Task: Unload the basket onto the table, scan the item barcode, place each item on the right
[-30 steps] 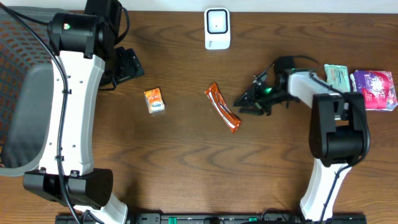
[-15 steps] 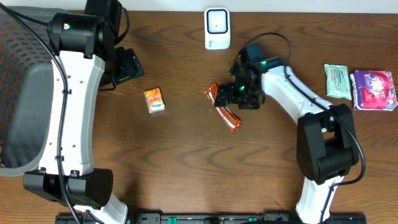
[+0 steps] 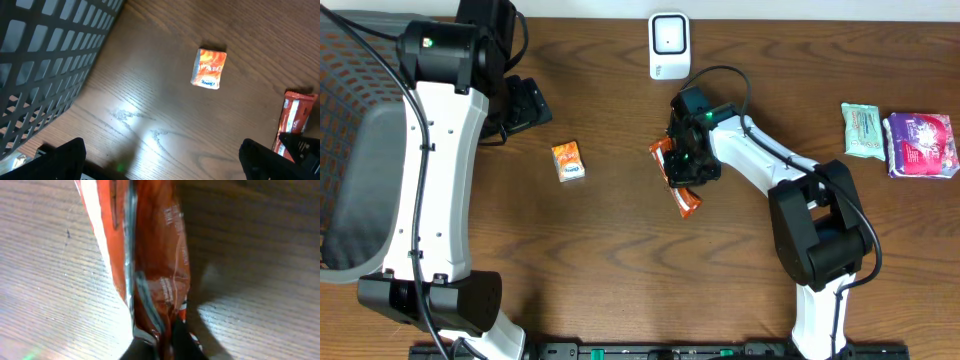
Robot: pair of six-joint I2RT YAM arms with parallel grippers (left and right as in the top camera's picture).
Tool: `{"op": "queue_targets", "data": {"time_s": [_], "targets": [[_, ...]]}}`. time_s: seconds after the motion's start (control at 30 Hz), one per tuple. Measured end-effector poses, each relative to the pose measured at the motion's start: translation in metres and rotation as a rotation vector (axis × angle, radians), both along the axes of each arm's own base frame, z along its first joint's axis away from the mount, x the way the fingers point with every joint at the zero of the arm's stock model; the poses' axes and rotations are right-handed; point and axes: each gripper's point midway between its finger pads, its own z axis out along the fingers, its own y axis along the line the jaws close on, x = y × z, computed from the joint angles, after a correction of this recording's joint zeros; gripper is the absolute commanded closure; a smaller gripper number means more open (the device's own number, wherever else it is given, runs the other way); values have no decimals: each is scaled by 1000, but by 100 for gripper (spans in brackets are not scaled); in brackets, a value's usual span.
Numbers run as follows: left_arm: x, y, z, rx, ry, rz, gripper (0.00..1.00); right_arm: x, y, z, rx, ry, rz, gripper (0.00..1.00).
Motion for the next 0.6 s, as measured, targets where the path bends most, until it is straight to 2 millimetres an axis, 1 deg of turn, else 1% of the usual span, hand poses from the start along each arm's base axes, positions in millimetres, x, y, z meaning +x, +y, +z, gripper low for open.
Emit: {"op": "queue_targets", "data": {"time_s": [0.13,0.23,0.27,0.3,0.33,0.37,0.4,0.43,0.47,0.5,0.57,0.6], "targets": [[0,0,0,0,0,0,2,-2,4,7,26,27,-2,99],[0,0,0,0,0,0,2,14,16,26,158,24,-24,98],[0,0,0,0,0,0,2,26,19,36,243,13,-42,98],[0,0,0,0,0,0,2,34,18,42,303,11,-60,96],[0,0,0,0,0,0,2,46,7,49,367,9,-100,92],[0,0,0,0,0,0,2,51,0,51,388,7,-120,91],[0,0,0,0,0,0,2,59,-11,52,407,-1,-154,88],[0,0,0,0,0,0,2,62,-15,52,413,-3,-163,84],[0,0,0,0,0,0,2,64,-25,49,418,2,-191,79],[0,0,0,0,0,0,2,64,-31,44,423,10,-212,71],[0,0,0,0,0,0,2,58,-34,35,425,25,-221,49],[0,0,0,0,0,0,2,54,-34,29,422,40,-227,44]]}}
